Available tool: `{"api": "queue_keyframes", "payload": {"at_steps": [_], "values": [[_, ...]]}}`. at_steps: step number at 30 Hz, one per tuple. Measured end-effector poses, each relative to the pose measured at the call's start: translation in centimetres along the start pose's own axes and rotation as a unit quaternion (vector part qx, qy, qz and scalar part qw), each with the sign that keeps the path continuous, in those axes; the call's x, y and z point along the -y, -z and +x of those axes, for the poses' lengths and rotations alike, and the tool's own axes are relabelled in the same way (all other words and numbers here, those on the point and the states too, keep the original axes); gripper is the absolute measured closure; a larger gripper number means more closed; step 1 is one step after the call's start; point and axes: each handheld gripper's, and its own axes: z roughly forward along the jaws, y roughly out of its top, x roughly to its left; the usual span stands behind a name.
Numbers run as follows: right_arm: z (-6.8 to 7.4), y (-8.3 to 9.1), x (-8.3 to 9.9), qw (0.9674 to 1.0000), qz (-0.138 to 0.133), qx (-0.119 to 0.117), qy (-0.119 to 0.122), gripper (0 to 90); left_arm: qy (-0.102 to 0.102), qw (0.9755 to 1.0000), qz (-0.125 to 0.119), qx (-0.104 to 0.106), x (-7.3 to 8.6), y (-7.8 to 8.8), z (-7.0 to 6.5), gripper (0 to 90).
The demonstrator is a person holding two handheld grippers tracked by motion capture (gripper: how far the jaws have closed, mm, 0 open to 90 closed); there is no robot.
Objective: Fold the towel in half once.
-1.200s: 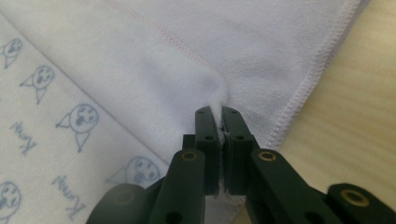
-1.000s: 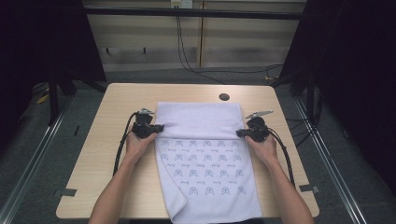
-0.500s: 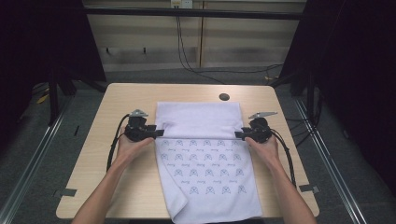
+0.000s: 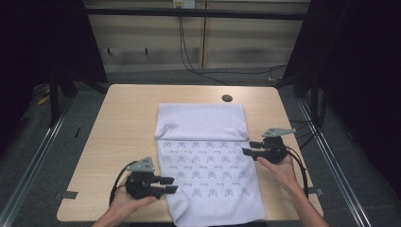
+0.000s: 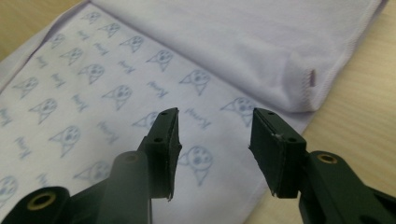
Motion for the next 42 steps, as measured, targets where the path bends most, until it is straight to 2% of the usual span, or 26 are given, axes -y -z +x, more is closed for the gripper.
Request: {"api": "queue_keyframes", "payload": {"at_steps": [1,4,5,8,9,10,11,12,13,14,15,16,19,21,24,26,27,30,31,32,33,34,37,38,41,42], "values": [[0.3,0.2,0.2,1.0,0.0,-0.004,0.0,52.2,-0.006,0.9999,0.002,0.013,0.1,-0.4,-0.5,55.9],[0.6,0.5,0.8,1.0,-0.003,-0.009,0.003,52.1,-0.022,0.9991,0.014,0.033,0.0,-1.8,-1.7,50.6],[0.5,0.4,0.8,1.0,-0.003,-0.009,0.003,52.2,-0.032,0.9988,0.023,0.03,0.0,-2.4,-2.0,49.3],[0.2,0.3,0.8,0.9999,-0.004,-0.012,-0.005,52.2,-0.041,0.9978,0.048,0.022,0.0,-4.1,-2.2,45.8],[0.2,0.2,0.8,0.9999,-0.005,-0.013,-0.005,52.1,-0.046,0.9969,0.062,0.011,0.1,-4.7,-2.2,45.9],[0.2,0.2,0.9,0.9999,-0.005,-0.013,-0.006,52.2,-0.049,0.9964,0.068,0.008,0.3,-5.0,-2.2,47.4],[0.2,0.2,0.9,0.9999,-0.004,-0.013,-0.004,52.0,-0.058,0.995,0.082,0.002,0.4,-5.2,-2.2,53.4],[0.2,0.1,0.9,0.9999,-0.002,-0.014,-0.002,52.0,-0.059,0.9943,0.089,0.002,0.6,-5.3,-2.1,66.3],[0.3,0.1,0.9,0.9999,-0.002,-0.014,-0.002,51.9,-0.052,0.9948,0.088,0.001,0.7,-5.1,-2.1,74.2],[0.3,0.1,0.9,0.9999,-0.001,-0.014,-0.003,51.9,-0.047,0.9955,0.082,0.003,0.8,-4.8,-2.1,83.3],[0.4,0.1,0.9,0.9999,-0.001,-0.015,-0.003,51.9,-0.043,0.9967,0.069,-0.004,1.0,-4.3,-2.3,87.6],[0.4,0.1,1.0,0.9999,-0.001,-0.015,-0.001,51.9,-0.043,0.9968,0.066,-0.01,1.1,-3.9,-2.5,88.0],[0.7,-0.1,1.0,0.9998,0.007,-0.019,0.005,51.9,-0.031,0.9983,0.041,-0.028,1.6,-2.3,-2.7,88.4],[1.0,-0.7,1.3,0.9993,0.026,-0.023,0.015,51.8,-0.011,0.9988,0.034,-0.033,2.1,-1.1,-2.6,88.4],[1.1,-1.8,1.8,0.9976,0.062,-0.017,0.026,51.8,0.003,0.9985,0.026,-0.049,3.2,0.7,-2.7,88.5],[1.1,-2.5,2.3,0.9962,0.082,-0.017,0.023,51.9,0.016,0.9976,0.018,-0.065,3.9,2.1,-2.7,88.5],[1.1,-2.6,2.4,0.9967,0.075,-0.019,0.024,51.7,0.026,0.9973,0.014,-0.068,4.3,2.8,-2.7,88.5],[1.1,-2.5,2.3,0.9965,0.08,-0.018,0.017,52.0,0.046,0.9965,0.006,-0.069,5.3,4.6,-2.7,88.4],[1.0,-2.5,2.3,0.9965,0.079,-0.02,0.016,52.0,0.049,0.9968,0.004,-0.063,5.3,4.9,-2.8,87.9],[1.0,-2.6,2.3,0.9965,0.079,-0.019,0.021,52.2,0.045,0.9966,0.004,-0.069,5.2,5.2,-2.9,86.2],[1.1,-2.6,2.3,0.9963,0.079,-0.016,0.027,52.1,0.045,0.996,-0.006,-0.077,4.9,5.9,-2.8,80.6],[1.1,-2.6,2.3,0.9963,0.079,-0.016,0.027,52.1,0.045,0.996,-0.006,-0.077,4.9,5.9,-2.8,78.0],[1.5,-2.6,2.3,0.9957,0.082,-0.006,0.042,51.2,0.047,0.9939,-0.032,-0.094,4.3,6.9,-1.7,74.7],[1.5,-2.6,2.3,0.9956,0.082,-0.005,0.044,50.9,0.047,0.9919,-0.039,-0.111,4.0,7.1,-0.8,71.3],[1.4,-2.6,2.4,0.996,0.078,-0.013,0.04,50.9,0.039,0.9917,-0.058,-0.108,2.7,6.1,1.6,69.1],[1.3,-2.6,2.4,0.996,0.08,-0.013,0.037,50.9,0.035,0.9916,-0.054,-0.113,2.0,5.3,2.6,67.4]]}}
